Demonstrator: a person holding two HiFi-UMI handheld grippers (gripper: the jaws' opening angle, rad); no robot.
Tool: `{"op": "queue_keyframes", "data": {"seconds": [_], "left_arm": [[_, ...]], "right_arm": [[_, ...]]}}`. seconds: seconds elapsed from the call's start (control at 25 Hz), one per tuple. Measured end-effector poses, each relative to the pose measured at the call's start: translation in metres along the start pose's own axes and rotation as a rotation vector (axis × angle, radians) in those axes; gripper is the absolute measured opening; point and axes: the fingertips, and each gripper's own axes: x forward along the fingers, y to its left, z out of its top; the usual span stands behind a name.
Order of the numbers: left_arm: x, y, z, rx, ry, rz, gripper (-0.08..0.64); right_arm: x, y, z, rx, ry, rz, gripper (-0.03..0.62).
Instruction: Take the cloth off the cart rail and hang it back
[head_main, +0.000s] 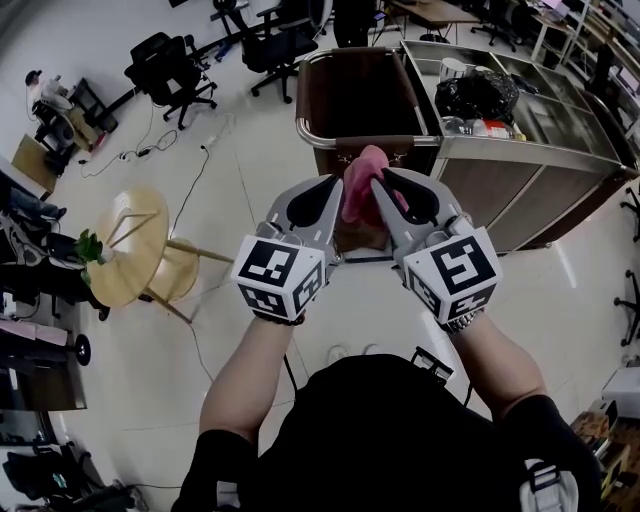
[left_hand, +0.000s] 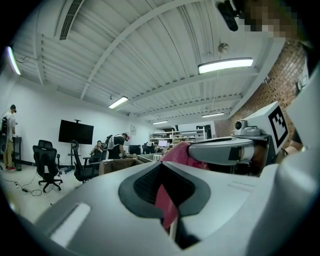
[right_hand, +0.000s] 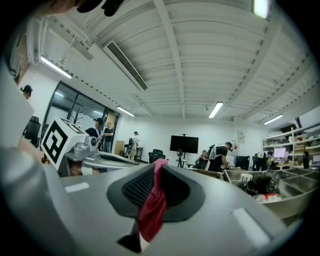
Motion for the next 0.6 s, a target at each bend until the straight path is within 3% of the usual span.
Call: {"op": "queue_keyframes", "data": {"seconds": [0.6], "left_arm": [[-0.02, 0.002, 0.002, -0.016, 0.002, -0.079, -0.003]], "right_arm": [[0.0, 0.02, 0.002, -0.001, 0.017, -0.074, 0.041]]}}
